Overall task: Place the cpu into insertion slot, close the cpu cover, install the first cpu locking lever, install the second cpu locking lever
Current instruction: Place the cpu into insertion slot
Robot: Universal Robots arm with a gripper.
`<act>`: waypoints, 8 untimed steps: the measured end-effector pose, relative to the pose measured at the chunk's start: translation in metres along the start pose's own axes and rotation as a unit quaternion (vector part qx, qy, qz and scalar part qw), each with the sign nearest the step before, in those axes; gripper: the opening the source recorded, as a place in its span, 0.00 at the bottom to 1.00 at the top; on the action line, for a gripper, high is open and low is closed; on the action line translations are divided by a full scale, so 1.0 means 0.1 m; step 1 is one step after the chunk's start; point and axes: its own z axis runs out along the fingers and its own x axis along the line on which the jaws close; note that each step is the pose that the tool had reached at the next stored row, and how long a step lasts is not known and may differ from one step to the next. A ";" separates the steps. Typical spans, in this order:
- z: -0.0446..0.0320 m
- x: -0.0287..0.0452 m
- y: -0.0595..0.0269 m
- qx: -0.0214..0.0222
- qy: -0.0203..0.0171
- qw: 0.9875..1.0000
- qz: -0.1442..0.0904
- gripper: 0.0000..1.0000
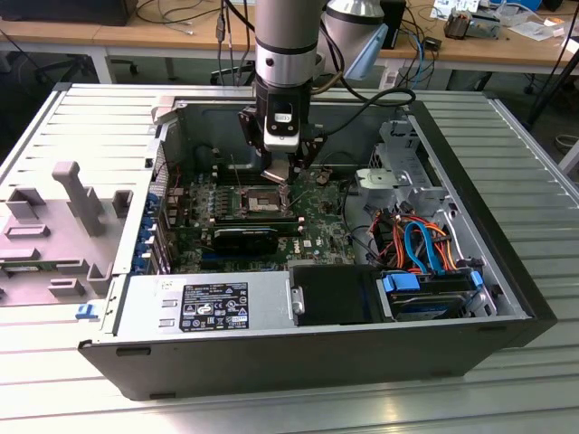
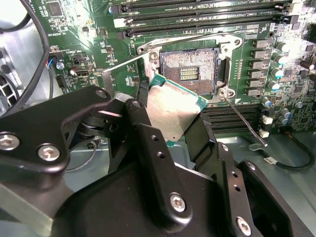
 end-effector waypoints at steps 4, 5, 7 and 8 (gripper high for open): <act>0.000 0.000 0.000 0.000 0.000 1.000 0.001 0.54; 0.000 0.000 0.000 0.000 0.000 1.000 0.001 0.54; 0.000 0.000 0.000 0.000 0.000 1.000 0.002 0.54; 0.000 0.000 0.000 0.000 0.000 1.000 0.002 0.54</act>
